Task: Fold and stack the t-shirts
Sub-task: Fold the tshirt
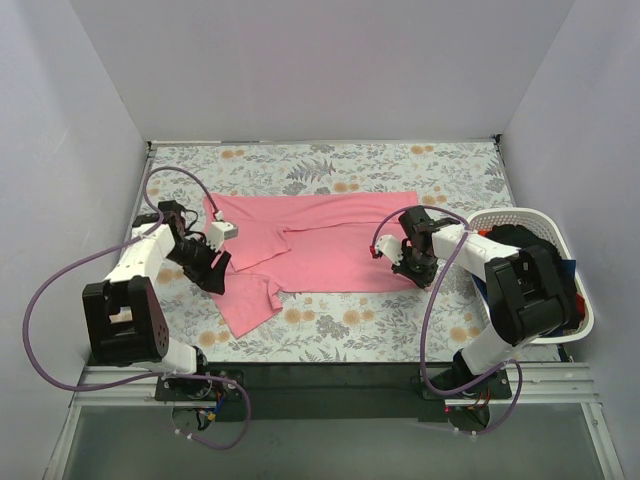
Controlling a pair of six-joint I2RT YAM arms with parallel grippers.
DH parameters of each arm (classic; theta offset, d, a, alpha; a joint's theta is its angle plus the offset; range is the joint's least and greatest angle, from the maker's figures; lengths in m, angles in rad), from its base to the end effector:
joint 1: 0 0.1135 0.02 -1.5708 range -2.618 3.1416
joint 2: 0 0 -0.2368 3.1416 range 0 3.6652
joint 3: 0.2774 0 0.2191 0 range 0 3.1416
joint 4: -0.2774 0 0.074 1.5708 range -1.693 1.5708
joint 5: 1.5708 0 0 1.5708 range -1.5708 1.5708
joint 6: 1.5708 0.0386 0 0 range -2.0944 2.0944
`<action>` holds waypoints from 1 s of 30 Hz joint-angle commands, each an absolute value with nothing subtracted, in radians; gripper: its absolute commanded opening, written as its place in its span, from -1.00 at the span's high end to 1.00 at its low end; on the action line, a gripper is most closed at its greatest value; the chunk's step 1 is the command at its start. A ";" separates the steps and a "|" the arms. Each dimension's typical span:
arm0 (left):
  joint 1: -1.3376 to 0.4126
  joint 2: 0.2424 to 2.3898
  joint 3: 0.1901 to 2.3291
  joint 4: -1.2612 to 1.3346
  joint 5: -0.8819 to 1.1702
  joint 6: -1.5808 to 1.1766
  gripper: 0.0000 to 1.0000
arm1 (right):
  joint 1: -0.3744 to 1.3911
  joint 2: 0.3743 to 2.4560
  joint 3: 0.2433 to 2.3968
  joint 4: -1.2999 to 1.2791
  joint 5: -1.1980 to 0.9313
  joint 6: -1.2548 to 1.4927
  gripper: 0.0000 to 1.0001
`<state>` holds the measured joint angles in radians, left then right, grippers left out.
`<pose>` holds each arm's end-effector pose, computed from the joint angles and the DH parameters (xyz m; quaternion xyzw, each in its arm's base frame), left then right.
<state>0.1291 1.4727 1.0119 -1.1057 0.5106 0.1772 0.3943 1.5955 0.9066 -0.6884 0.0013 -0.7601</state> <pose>0.2134 0.0087 0.2015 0.0238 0.9673 -0.2493 0.0406 0.2293 0.0953 0.1521 -0.5431 0.8341 -0.0182 0.0949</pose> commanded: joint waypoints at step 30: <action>-0.103 1.289 0.673 -0.868 0.238 0.345 1.00 | 0.399 1.574 0.879 -0.695 0.025 -0.773 0.97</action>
